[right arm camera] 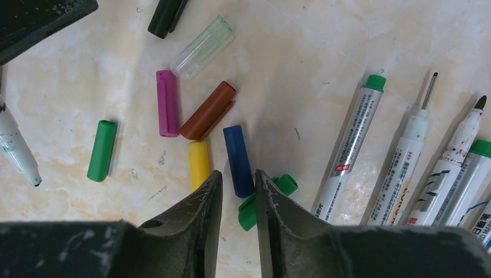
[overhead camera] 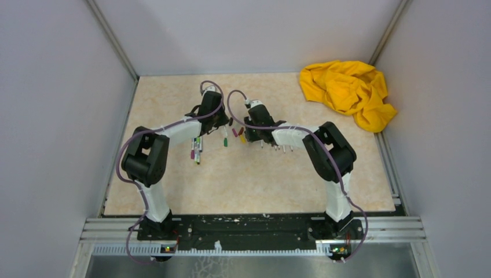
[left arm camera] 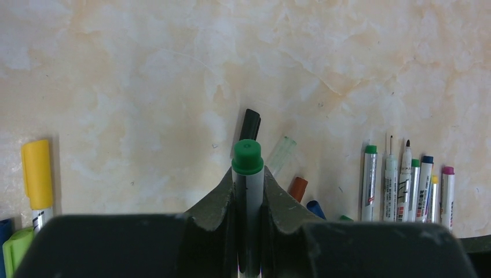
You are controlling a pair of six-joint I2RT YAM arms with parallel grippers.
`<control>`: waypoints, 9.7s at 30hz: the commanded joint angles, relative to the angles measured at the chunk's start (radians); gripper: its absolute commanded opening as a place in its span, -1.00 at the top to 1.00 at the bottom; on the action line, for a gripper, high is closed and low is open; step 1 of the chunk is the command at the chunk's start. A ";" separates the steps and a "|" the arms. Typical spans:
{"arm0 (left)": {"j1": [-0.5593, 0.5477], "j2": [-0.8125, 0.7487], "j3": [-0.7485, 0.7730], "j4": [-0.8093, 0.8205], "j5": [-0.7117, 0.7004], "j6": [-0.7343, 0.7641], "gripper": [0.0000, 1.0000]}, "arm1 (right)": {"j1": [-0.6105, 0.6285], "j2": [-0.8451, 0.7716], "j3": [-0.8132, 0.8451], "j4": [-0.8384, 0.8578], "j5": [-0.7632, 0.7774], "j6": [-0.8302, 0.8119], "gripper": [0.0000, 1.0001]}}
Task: Open the pen caps
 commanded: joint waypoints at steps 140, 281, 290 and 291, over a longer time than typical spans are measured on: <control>-0.229 -1.151 -0.568 -0.114 -0.898 -0.428 -0.49 | 0.300 0.582 0.957 -0.614 0.203 0.062 0.61; 0.082 0.014 -0.053 0.022 0.156 -0.121 0.78 | -0.056 -0.350 -0.215 -0.079 0.209 -0.019 1.00; 0.038 0.056 -0.010 -0.026 0.079 -0.092 0.57 | -0.127 -0.279 -0.179 -0.096 0.263 -0.043 1.00; 0.037 0.059 -0.009 -0.027 0.079 -0.091 0.56 | -0.133 -0.270 -0.173 -0.098 0.266 -0.047 1.00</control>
